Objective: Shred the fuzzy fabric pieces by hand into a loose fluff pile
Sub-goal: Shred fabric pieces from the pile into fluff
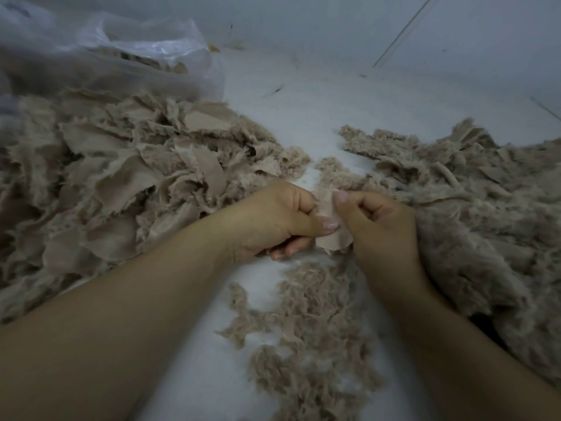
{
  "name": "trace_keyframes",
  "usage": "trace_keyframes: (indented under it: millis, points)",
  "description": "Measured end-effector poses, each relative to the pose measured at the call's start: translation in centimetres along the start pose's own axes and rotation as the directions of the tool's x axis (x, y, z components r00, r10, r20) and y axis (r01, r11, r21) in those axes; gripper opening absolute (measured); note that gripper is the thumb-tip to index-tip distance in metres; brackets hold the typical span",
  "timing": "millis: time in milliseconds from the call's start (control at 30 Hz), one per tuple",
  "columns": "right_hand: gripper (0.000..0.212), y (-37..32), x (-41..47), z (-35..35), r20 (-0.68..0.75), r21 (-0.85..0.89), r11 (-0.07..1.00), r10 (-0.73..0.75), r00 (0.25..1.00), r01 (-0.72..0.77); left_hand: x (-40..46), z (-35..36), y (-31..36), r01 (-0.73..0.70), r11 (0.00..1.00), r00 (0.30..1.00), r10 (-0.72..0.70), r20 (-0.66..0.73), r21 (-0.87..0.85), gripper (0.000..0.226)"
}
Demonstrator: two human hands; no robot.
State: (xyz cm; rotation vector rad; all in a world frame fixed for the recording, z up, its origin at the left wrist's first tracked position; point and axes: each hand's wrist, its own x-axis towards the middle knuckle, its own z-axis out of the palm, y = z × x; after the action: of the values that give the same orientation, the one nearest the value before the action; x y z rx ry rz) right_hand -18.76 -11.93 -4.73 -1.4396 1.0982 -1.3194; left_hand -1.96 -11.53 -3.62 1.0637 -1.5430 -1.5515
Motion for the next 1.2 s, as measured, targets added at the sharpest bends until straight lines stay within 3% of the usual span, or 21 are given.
trace_keyframes:
  millis: [100, 167, 233, 267, 300, 367, 400, 467, 533, 600, 667, 767, 900, 1000, 1200]
  points:
    - [0.028, 0.1, 0.3, -0.1, -0.057, 0.018, 1.000, 0.017, 0.998, -0.016, -0.1, 0.2, -0.1, -0.014, 1.000, 0.999, 0.013, -0.035, -0.013, 0.033]
    - [0.033, 0.0, 0.5, -0.1, -0.100, 0.053, 0.998, 0.024, 0.995, -0.019, 0.0, 0.5, 0.2, -0.147, 0.973, 0.969, 0.105, -0.225, -0.177, 0.029]
    - [0.034, -0.1, 0.6, -0.1, -0.131, 0.102, 0.995, 0.034, 0.991, -0.020, 0.3, 0.1, 0.9, -0.396, 0.859, 0.846, 0.204, -0.492, -0.324, 0.015]
    - [0.035, -0.1, 0.6, -0.1, -0.138, 0.114, 0.993, 0.037, 0.990, -0.021, 0.5, 0.0, 1.1, -0.470, 0.813, 0.797, 0.224, -0.560, -0.343, 0.012]
    - [0.035, -0.1, 0.6, -0.1, -0.141, 0.117, 0.993, 0.036, 0.989, -0.020, 0.7, -0.1, 1.0, -0.480, 0.824, 0.766, 0.227, -0.601, -0.300, 0.029]
    - [0.035, -0.1, 0.5, 0.0, -0.144, 0.114, 0.993, 0.036, 0.989, -0.019, 1.0, 0.3, 0.1, -0.288, 0.958, 0.758, 0.235, -0.608, 0.011, 0.051]
    - [0.035, -0.1, 0.5, 0.0, -0.145, 0.111, 0.994, 0.034, 0.989, -0.018, 1.2, 0.6, -0.4, -0.143, 0.958, 0.771, 0.265, -0.579, 0.248, 0.048]
    - [0.034, 0.0, 0.5, 0.1, -0.146, 0.102, 0.995, 0.028, 0.989, -0.013, 1.4, 1.1, -1.1, 0.035, 0.824, 0.824, 0.296, -0.483, 0.566, 0.038]
    - [0.032, 0.1, 0.6, 0.0, -0.142, 0.101, 0.995, 0.029, 0.989, -0.015, 1.7, 1.2, -1.5, 0.037, 0.690, 0.872, 0.331, -0.360, 0.723, 0.032]
    - [0.029, 0.2, 0.6, 0.1, -0.115, 0.082, 0.996, 0.041, 0.993, -0.032, 1.7, 1.1, -1.6, -0.016, 0.606, 0.873, 0.396, -0.284, 0.796, 0.015]
    - [0.026, 0.4, 0.7, 0.3, -0.061, 0.017, 0.998, 0.055, 0.997, -0.054, 1.5, 1.3, -1.6, -0.064, 0.640, 0.835, 0.454, -0.310, 0.766, 0.002]
    - [0.025, 0.7, 0.8, 0.4, 0.024, -0.095, 0.994, 0.051, 0.998, -0.049, 1.3, 1.5, -1.5, -0.153, 0.789, 0.757, 0.481, -0.442, 0.595, 0.011]
    - [0.031, 0.7, 0.8, 0.2, 0.094, -0.170, 0.985, 0.007, 0.996, 0.009, 1.2, 2.2, -1.4, -0.280, 0.904, 0.769, 0.413, -0.488, 0.324, 0.013]
    - [0.027, 0.7, 0.7, 0.2, 0.032, -0.146, 0.989, -0.019, 0.999, 0.024, 1.3, 2.2, -1.6, -0.326, 0.919, 0.770, 0.395, -0.501, 0.223, 0.012]
    - [0.019, 0.9, 1.0, 0.2, -0.103, -0.087, 0.996, 0.023, 0.994, -0.032, 0.9, 2.2, -1.4, -0.312, 0.927, 0.742, 0.375, -0.556, 0.208, 0.023]
